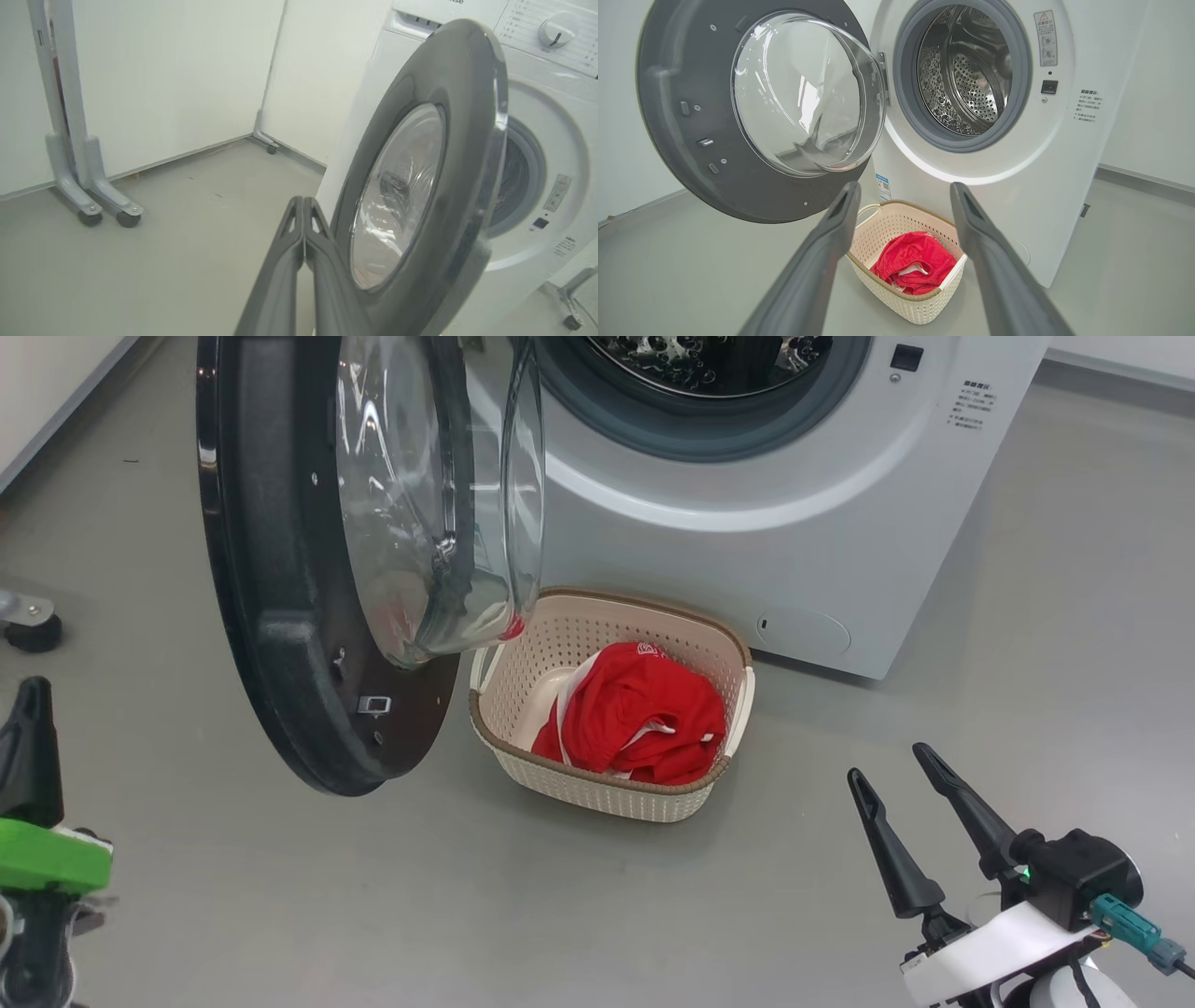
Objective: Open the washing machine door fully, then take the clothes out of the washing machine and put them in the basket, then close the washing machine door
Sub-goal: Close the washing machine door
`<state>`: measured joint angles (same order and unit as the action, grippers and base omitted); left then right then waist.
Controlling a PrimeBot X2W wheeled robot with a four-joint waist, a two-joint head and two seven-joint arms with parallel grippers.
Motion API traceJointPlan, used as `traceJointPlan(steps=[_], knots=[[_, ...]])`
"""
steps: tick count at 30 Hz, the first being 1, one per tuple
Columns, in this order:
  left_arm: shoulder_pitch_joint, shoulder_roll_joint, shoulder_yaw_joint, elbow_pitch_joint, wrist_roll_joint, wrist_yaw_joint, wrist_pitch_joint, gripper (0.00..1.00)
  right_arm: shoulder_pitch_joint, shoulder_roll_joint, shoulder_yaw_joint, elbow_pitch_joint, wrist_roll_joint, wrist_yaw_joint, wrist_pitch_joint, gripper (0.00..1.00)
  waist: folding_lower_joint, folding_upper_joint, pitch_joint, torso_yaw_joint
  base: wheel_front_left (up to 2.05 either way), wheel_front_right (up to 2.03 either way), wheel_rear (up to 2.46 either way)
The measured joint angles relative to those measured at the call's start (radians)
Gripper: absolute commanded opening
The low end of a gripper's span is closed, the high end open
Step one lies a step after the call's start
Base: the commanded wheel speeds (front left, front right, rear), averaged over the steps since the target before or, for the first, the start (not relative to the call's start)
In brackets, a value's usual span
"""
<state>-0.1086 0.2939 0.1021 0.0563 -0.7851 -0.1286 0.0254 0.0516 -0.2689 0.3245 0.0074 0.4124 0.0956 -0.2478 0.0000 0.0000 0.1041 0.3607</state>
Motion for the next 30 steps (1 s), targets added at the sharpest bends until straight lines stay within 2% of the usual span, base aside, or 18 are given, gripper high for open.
traceJointPlan(steps=[2,4,10,12,13,14,16,25,30], knots=[[-0.029,-0.04,0.036,0.009,-0.104,0.002,0.045,0.0,-0.001,-0.001,0.002,0.0,0.0,0.0,0.0,1.0,0.0,0.0,0.005,-0.005,0.0,0.0,0.0],[-0.06,-0.073,0.07,0.023,-0.202,0.024,0.092,0.0,-0.002,-0.002,0.003,0.0,0.0,0.003,0.0,1.0,0.0,0.0,0.008,-0.01,0.0,0.0,0.0],[-0.14,-0.098,0.164,0.069,-0.369,0.12,0.199,0.0,-0.003,-0.004,0.0,0.0,0.0,0.007,0.0,1.0,0.0,0.0,0.016,-0.025,0.0,0.0,0.0],[-0.164,-0.12,0.185,0.081,-0.423,0.154,0.233,0.0,-0.003,-0.007,-0.001,0.001,0.0,0.008,0.0,1.0,0.0,0.0,0.017,-0.027,0.0,0.0,0.0],[-0.192,-0.154,0.223,0.1,-0.498,0.201,0.259,0.0,-0.003,-0.007,-0.002,0.001,0.0,0.008,0.0,1.0,0.0,0.0,0.017,-0.029,0.0,0.0,0.0],[-0.204,-0.166,0.238,0.109,-0.526,0.224,0.274,0.0,-0.003,-0.007,-0.002,0.001,0.0,0.008,0.0,1.0,0.0,0.0,0.017,-0.03,0.0,0.0,0.0],[-0.221,-0.177,0.259,0.121,-0.569,0.25,0.301,0.0,-0.003,-0.007,-0.002,0.001,0.0,0.008,0.0,1.0,0.0,0.0,0.017,-0.032,0.0,0.0,0.0],[-0.263,-0.195,0.278,0.149,-0.679,0.256,0.425,0.0,-0.003,-0.006,-0.002,0.002,0.0,0.009,-0.001,1.0,0.0,0.0,0.008,-0.035,0.0,0.0,0.0],[-0.267,-0.197,0.285,0.179,-0.69,0.256,0.467,0.0,-0.003,-0.005,-0.001,0.006,0.0,0.009,-0.001,1.0,0.0,0.0,0.001,-0.034,0.0,0.0,0.0]])
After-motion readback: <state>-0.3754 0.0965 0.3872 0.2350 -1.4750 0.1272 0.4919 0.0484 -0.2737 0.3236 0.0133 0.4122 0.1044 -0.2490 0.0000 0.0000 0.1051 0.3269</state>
